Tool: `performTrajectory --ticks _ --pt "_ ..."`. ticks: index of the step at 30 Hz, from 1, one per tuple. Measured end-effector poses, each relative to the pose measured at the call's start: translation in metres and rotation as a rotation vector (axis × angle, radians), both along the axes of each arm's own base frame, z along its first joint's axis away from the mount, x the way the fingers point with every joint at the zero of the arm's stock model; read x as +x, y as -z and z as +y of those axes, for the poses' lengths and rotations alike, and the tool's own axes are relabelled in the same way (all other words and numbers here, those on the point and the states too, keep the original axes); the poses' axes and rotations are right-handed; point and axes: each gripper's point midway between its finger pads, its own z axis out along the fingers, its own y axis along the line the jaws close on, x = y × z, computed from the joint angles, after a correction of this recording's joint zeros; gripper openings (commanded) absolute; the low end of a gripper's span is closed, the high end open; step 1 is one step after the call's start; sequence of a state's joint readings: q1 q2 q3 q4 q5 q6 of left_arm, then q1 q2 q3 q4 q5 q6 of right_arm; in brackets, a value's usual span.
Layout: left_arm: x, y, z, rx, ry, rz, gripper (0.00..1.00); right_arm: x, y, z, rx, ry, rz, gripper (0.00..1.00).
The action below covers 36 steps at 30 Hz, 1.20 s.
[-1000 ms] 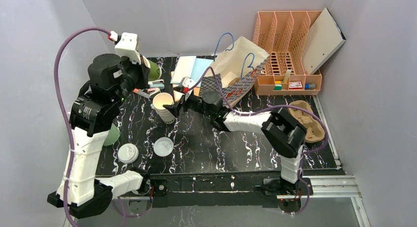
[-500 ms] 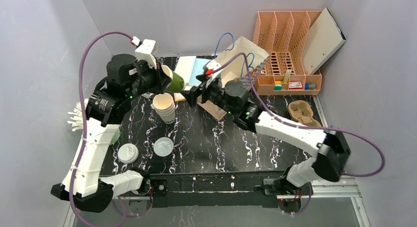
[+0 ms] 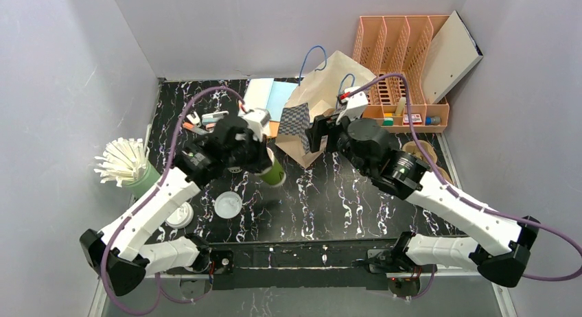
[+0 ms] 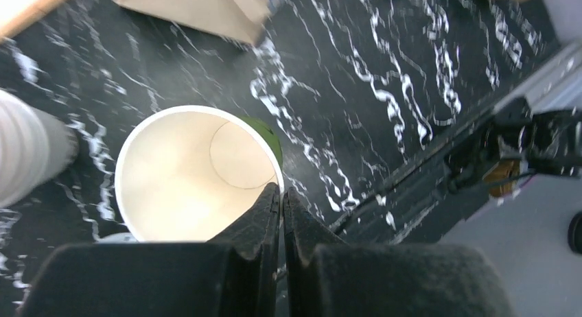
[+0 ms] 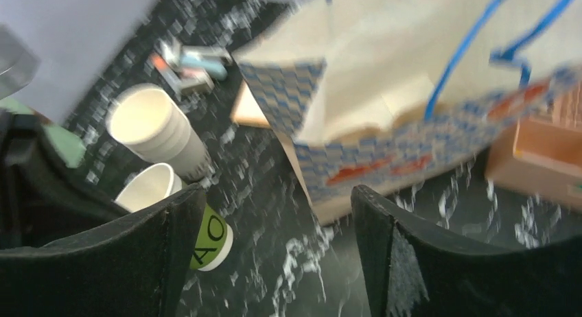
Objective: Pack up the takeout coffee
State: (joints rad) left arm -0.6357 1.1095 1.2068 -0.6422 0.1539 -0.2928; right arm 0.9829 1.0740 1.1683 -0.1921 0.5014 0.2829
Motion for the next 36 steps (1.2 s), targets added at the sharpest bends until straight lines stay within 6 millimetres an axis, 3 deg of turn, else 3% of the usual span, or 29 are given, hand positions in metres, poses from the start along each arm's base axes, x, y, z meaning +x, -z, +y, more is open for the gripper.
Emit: performTrajectory --ticks 2,7,11,16,22,24,29,32,36 --pt "-0.013 0.020 -0.014 0.019 0.034 0.021 0.00 0.000 0.025 -0.005 -0.067 0.035 0.078 0.74" --pt "-0.038 0.051 -0.046 0.054 0.094 0.016 0.00 -0.009 0.097 -0.033 -0.202 0.101 0.263 0.70" --pt "-0.050 0.071 -0.074 0.118 0.126 -0.020 0.00 -0.014 0.144 -0.075 -0.221 0.168 0.397 0.70" --pt "-0.061 0.098 -0.096 0.252 0.145 -0.100 0.00 -0.014 0.171 -0.111 -0.143 0.252 0.506 0.69" --pt "-0.062 0.117 -0.116 0.404 0.146 -0.227 0.01 -0.007 0.200 -0.146 -0.065 0.401 0.617 0.68" --pt "-0.062 0.119 -0.120 0.428 0.148 -0.249 0.05 -0.001 0.210 -0.161 -0.048 0.472 0.661 0.69" --pt "-0.057 0.114 -0.123 0.440 0.136 -0.283 0.19 0.013 0.242 -0.195 -0.028 0.633 0.790 0.92" --pt "-0.054 0.109 -0.126 0.431 0.129 -0.299 0.32 0.016 0.262 -0.206 -0.027 0.688 0.865 0.92" --pt "-0.053 0.105 -0.129 0.425 0.135 -0.311 0.40 0.020 0.273 -0.213 -0.027 0.728 0.901 0.78"
